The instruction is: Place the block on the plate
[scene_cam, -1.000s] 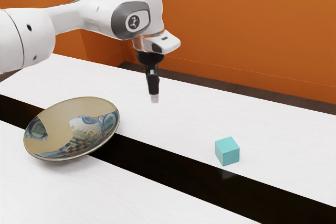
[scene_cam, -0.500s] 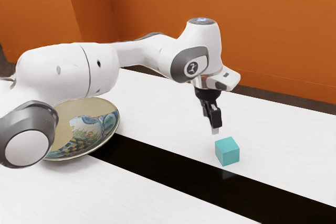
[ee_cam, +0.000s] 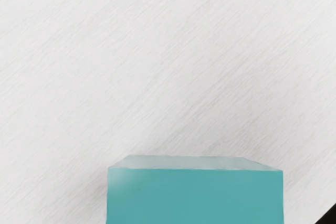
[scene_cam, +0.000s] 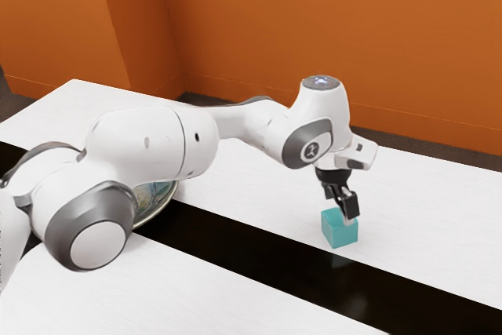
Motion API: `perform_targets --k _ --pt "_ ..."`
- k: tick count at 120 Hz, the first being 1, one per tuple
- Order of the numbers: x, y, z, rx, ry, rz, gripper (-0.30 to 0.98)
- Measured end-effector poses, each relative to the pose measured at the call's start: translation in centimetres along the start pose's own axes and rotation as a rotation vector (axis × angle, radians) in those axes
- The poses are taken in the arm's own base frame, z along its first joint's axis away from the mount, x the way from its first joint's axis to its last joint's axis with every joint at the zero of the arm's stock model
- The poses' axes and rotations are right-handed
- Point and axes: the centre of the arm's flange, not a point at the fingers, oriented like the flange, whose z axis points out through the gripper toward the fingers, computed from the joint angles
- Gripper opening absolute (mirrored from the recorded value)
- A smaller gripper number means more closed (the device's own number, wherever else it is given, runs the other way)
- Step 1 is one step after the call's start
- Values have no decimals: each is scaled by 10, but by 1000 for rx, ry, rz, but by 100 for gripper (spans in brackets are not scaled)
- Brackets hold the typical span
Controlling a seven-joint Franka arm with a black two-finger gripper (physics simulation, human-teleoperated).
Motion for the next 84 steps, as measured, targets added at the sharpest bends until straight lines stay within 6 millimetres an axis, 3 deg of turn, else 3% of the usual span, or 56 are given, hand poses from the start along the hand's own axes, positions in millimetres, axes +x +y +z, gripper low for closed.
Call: perform_targets --k 21,66,76,84 --pt "6 15 7 -2 20 -8 69" --pt "-1 10 37 -6 -14 -53 68" --pt "-3 10 44 -11 -22 -61 66" --pt "-3 10 46 -14 -24 -67 56"
